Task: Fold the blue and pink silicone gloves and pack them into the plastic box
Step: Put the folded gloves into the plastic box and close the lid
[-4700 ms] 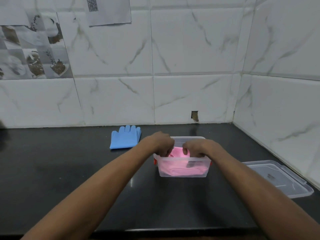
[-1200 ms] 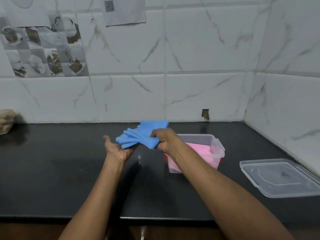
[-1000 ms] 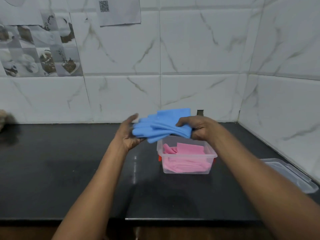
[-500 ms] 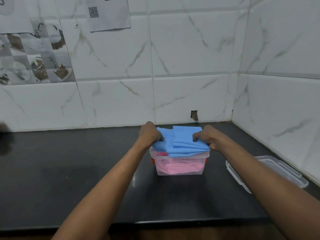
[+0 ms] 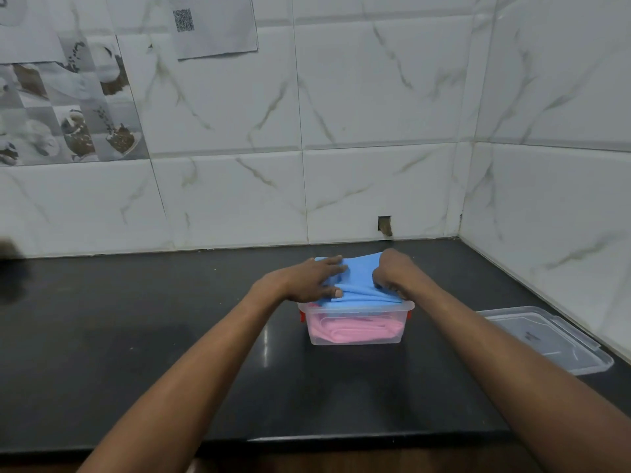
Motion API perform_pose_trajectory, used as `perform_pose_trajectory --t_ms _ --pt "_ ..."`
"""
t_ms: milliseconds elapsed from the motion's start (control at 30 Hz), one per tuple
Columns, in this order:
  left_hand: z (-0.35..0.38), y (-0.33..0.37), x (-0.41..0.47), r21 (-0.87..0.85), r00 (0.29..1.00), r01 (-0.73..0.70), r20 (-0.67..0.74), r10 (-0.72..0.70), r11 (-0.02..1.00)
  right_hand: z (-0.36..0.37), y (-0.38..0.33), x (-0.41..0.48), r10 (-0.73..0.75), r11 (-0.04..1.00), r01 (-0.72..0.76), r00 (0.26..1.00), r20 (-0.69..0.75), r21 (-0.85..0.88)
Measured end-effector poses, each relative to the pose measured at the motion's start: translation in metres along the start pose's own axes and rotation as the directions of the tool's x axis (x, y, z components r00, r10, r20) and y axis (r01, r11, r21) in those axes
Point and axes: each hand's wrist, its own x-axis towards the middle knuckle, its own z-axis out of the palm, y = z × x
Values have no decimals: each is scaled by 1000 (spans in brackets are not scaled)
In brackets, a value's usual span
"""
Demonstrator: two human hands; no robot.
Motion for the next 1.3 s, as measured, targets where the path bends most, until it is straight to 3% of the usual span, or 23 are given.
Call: perform_pose_trajectory --t_ms 100,233,367,500,600,733,767,800,867,967,1033,1167,1300 --pt "1 -5 6 -26 996 55 -66 -57 998 -3 -7 -3 -24 988 29 999 34 -152" --pt "-1 -9 22 -136 956 97 -262 -130 986 -16 -16 -9 -15 949 58 990 141 -309" --pt "24 -6 24 -42 870 93 -483 -101 995 -14 -19 -11 11 889 85 978 207 -451" --pt "28 1 29 27 907 156 -400 -132 987 -4 -18 -10 -28 857 112 985 171 -503" --pt "17 6 29 36 931 119 -350 -99 992 1 -19 -11 -90 803 174 981 171 -570" --pt "-5 -1 16 -196 784 31 -604 -146 980 -19 -20 -8 -149 809 178 984 98 -561" --pt "-10 -5 12 -209 790 2 -600 -129 978 -29 -20 -9 -237 809 230 970 57 -541" --pt "-13 -7 9 -195 840 -10 -533 -97 981 -40 -20 -8 -330 792 304 943 49 -529" --pt "-15 -6 6 -84 952 20 -303 -45 996 -52 -20 -8 -416 758 444 893 169 -478" --pt "-15 2 8 82 995 53 -85 -46 995 -49 -19 -12 -310 795 487 839 448 -363" --pt "-13 7 13 153 997 74 -5 -74 985 -39 -16 -8 -238 779 481 820 520 -402" --pt "-5 25 22 345 994 80 42 -101 935 -35 -13 3 -234 761 477 833 501 -439" --pt "11 35 27 369 994 102 0 -110 924 -44 -4 9 -196 759 445 852 485 -475"
